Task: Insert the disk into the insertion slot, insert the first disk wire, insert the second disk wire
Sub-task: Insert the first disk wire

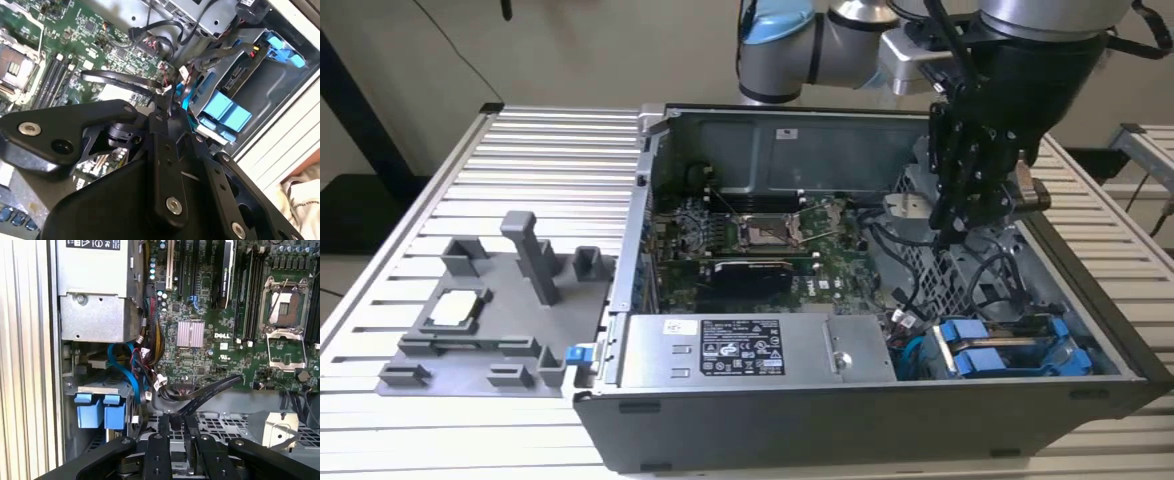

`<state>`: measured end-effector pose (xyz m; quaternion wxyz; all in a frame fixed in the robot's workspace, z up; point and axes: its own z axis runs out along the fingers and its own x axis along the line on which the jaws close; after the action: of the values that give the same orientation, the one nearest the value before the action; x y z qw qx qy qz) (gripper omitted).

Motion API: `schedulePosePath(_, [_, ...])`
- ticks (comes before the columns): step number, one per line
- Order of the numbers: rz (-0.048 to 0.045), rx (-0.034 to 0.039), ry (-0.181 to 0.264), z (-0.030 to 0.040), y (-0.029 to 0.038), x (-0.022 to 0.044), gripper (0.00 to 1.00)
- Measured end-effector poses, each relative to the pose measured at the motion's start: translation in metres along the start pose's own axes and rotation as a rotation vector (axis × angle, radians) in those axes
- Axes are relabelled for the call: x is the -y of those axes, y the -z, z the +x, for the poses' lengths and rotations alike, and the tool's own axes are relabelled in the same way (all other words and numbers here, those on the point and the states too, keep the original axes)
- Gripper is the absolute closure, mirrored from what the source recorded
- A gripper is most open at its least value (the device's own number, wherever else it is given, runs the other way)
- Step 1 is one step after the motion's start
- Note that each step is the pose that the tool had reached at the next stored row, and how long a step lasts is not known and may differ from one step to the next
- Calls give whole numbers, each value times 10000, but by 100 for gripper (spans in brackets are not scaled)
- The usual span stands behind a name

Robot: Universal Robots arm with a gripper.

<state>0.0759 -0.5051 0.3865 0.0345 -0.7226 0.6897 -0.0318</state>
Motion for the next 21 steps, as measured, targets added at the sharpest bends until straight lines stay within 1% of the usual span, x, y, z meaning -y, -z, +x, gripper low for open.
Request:
schedulePosePath(3, [21, -195, 181, -23, -14, -8, 73])
schedulePosePath(4, [29, -247, 243, -32, -19, -11, 73])
schedulePosePath(9, [94, -464, 468, -96, -57, -40, 73])
schedulePosePath(10, [104, -549, 502, -106, -61, -48, 73])
schedulePosePath(11, [107, -666, 536, -111, -63, -54, 73])
schedulePosePath(12, [111, -799, 572, -115, -63, -58, 73])
schedulePosePath(13, [130, -896, 601, -127, -68, -65, 73])
schedulePosePath(14, [168, -944, 618, -145, -74, -74, 73])
schedulePosePath(17, [327, -1062, 646, -199, -94, -104, 73])
schedulePosePath(19, [471, -1136, 664, -235, -107, -119, 73])
schedulePosePath(21, [613, -1220, 682, -248, -116, -140, 73])
